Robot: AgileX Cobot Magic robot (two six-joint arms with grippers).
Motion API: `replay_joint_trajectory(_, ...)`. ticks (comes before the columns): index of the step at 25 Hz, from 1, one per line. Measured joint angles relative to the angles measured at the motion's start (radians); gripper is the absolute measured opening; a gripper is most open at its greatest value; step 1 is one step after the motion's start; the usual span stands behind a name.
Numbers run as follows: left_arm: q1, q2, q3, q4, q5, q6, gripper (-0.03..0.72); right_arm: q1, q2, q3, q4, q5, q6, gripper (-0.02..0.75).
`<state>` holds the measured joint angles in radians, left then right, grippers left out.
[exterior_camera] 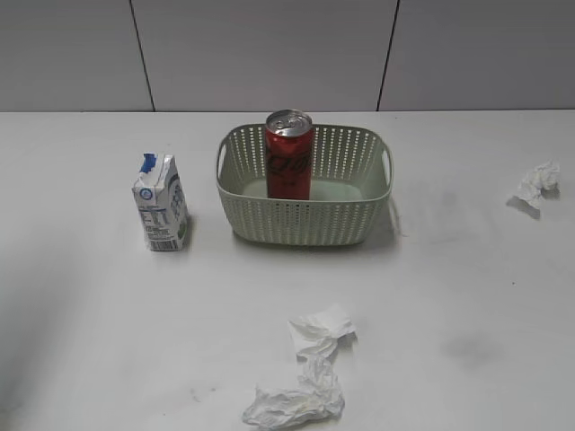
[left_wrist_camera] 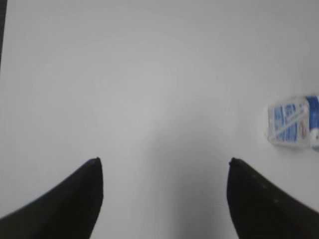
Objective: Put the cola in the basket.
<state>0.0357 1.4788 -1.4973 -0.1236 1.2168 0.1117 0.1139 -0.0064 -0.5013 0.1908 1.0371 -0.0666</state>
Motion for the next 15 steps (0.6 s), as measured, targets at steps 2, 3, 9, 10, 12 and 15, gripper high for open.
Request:
replay_joint_trajectory(2,0.0,-0.089,0.104,-0.011,0.001,0.0,0.589,0.0,0.0,0.0,0.0,0.0,0.0,0.589)
replay_joint_trajectory(3,0.0,-0.134,0.164,-0.013,0.001,0.0,0.589,0.0,0.0,0.0,0.0,0.0,0.0,0.589)
replay_joint_trajectory(9,0.0,-0.403,0.5,-0.022,-0.011,0.002,0.589,0.0,0.0,0.0,0.0,0.0,0.001,0.589)
replay_joint_trajectory(10,0.0,-0.453,0.551,-0.02,-0.014,0.002,0.589,0.0,0.0,0.0,0.0,0.0,0.001,0.589)
replay_joint_trajectory(12,0.0,-0.547,0.637,-0.007,-0.018,0.003,0.589,0.0,0.0,0.0,0.0,0.0,0.001,0.589)
replay_joint_trajectory(15,0.0,-0.69,0.755,0.005,-0.023,0.003,0.589,0.0,0.0,0.0,0.0,0.0,0.001,0.589)
